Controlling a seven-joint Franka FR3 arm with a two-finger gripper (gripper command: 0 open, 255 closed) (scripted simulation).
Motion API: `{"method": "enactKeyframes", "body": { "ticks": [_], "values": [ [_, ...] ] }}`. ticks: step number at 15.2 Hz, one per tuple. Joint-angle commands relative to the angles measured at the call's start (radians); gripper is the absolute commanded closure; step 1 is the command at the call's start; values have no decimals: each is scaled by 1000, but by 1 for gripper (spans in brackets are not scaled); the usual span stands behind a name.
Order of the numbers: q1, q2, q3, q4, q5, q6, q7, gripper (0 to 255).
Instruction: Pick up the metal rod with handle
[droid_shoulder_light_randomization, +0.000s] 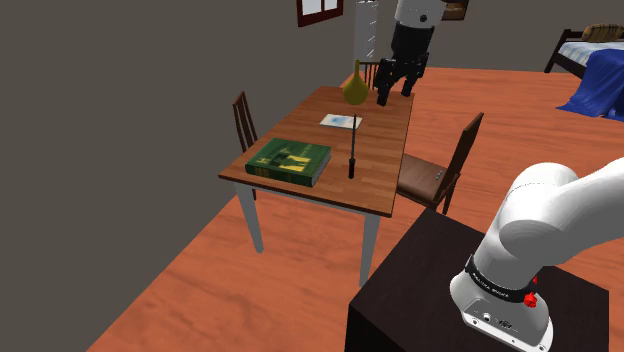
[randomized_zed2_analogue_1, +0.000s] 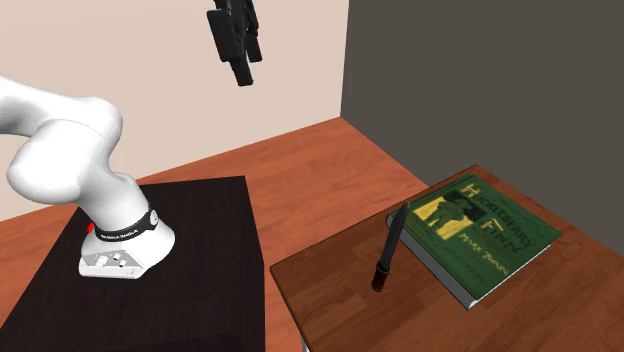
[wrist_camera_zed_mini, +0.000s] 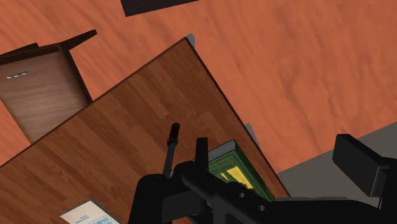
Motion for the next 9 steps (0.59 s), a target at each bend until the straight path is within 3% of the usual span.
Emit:
{"method": "enactKeyframes", "body": {
  "ticks": [1, 9],
  "values": [
    [0, 0, 0, 0, 0, 0, 0, 0],
    [-22, 76, -81, -189, -52, 335, -74, 0]
  ]
}}
